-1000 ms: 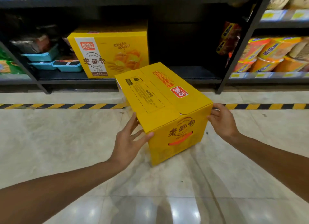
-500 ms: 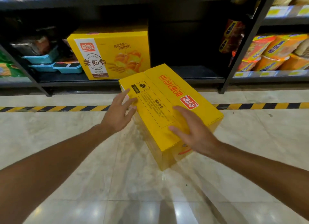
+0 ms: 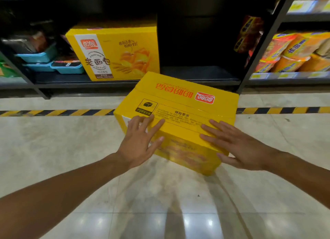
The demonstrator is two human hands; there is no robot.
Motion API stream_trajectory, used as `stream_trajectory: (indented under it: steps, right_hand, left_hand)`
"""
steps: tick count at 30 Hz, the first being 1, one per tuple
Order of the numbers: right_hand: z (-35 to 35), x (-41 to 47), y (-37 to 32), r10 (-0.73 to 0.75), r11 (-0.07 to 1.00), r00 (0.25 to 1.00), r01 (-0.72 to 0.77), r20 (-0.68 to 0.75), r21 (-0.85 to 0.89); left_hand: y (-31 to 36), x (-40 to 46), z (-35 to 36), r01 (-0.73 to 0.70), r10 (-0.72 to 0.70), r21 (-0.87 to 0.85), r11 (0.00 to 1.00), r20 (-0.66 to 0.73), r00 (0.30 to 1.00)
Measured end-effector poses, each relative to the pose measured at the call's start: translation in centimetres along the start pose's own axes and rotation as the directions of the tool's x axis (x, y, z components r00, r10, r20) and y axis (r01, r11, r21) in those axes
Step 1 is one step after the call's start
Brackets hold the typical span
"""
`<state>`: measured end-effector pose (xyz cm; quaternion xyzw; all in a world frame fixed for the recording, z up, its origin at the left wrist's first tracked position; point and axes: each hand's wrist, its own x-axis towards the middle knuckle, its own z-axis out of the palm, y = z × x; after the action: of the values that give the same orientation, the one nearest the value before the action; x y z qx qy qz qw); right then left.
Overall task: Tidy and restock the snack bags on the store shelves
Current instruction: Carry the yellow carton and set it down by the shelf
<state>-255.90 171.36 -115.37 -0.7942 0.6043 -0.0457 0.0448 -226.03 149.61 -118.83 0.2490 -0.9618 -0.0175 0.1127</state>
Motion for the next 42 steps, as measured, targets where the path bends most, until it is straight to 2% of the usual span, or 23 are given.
stream_trajectory:
  steps: [2,6,8,10,11,12,14,15,17,18,20,23,26,30,33,35,39,42]
  right_hand:
    - [-0.5,-2.2,2.2,-0.024,0.998,0.999,0.021,-0.049,-0.06]
    - [-0.7,-3.9,7.1,0.161,0.983,0.984,-0.167,-0.077,-0.076]
    - [-0.6,-3.1,8.2,0.29,0.954,0.948,-0.298,-0.133,-0.041]
    - [-0.5,-1.3,7.4,0.465,0.885,0.871,-0.464,-0.159,0.05]
    - [-0.6,-0.2,6.3,0.497,0.867,0.846,-0.488,-0.191,0.097]
    - [-0.3,0.8,5.1,0.475,0.88,0.846,-0.459,-0.243,0.123]
    - [0.4,2.6,1.8,0.366,0.93,0.889,-0.334,-0.274,0.157]
    - [0.7,3.5,-0.4,0.315,0.944,0.912,-0.273,-0.264,0.186]
    - [1.7,4.9,-4.8,0.244,0.953,0.94,-0.187,-0.237,0.24]
    - [2.1,5.4,-7.0,0.225,0.952,0.961,-0.181,-0.164,0.246]
    - [2.6,6.0,-10.3,0.251,0.954,0.968,-0.25,0.013,0.168]
    - [3.2,6.7,-11.5,0.35,0.935,0.93,-0.354,0.114,0.015]
    - [3.4,6.6,-11.2,0.355,0.934,0.928,-0.358,0.11,0.003]
    - [3.4,4.8,-8.4,0.217,0.976,0.975,-0.216,0.049,-0.04]
    - [2.0,3.8,-4.4,0.097,0.987,0.993,-0.087,0.071,-0.133]
    - [0.9,2.7,-1.4,0.069,0.985,0.993,-0.053,0.092,-0.166]
    - [-0.2,-1.1,3.1,0.16,0.985,0.985,-0.156,0.058,-0.073]
    - [0.7,-3.3,2.0,0.215,0.976,0.975,-0.217,-0.062,-0.024]
  left_hand:
    - [2.1,-1.0,-0.3,-0.037,0.037,0.011,0.999,0.022,0.999]
    - [6.1,-2.3,-1.4,-0.225,0.222,0.042,0.973,0.067,0.973]
    - [7.4,-1.9,-2.2,-0.347,0.35,-0.049,0.937,0.095,0.932]
    - [7.0,-0.5,-3.3,-0.435,0.458,-0.193,0.88,0.093,0.884]
    - [6.0,0.5,-3.9,-0.416,0.451,-0.265,0.87,0.088,0.888]
    - [4.6,1.5,-4.4,-0.34,0.383,-0.336,0.879,0.07,0.921]
    - [0.8,3.1,-5.3,-0.09,0.111,-0.412,0.907,0.026,0.993]
    - [-1.4,3.6,-5.5,0.043,-0.034,-0.4,0.916,0.028,0.999]
    - [-4.6,3.8,-5.7,0.303,-0.274,-0.358,0.883,0.131,0.953]
    - [-5.7,3.6,-5.5,0.42,-0.36,-0.357,0.835,0.223,0.906]
    - [-6.7,3.2,-5.2,0.562,-0.421,-0.393,0.728,0.39,0.819]
    - [-6.6,2.8,-5.2,0.594,-0.424,-0.433,0.678,0.429,0.798]
    - [-6.0,2.1,-5.9,0.589,-0.414,-0.438,0.679,0.435,0.8]
    - [-5.7,0.5,-5.9,0.545,-0.357,-0.414,0.729,0.449,0.819]
    - [-5.3,0.0,-5.9,0.513,-0.296,-0.416,0.751,0.482,0.825]
    - [-4.5,0.2,-5.9,0.496,-0.258,-0.424,0.758,0.505,0.824]
    - [-2.1,1.2,-5.1,0.432,-0.179,-0.437,0.789,0.509,0.842]
    - [-1.7,2.0,-4.5,0.474,-0.158,-0.507,0.72,0.545,0.824]
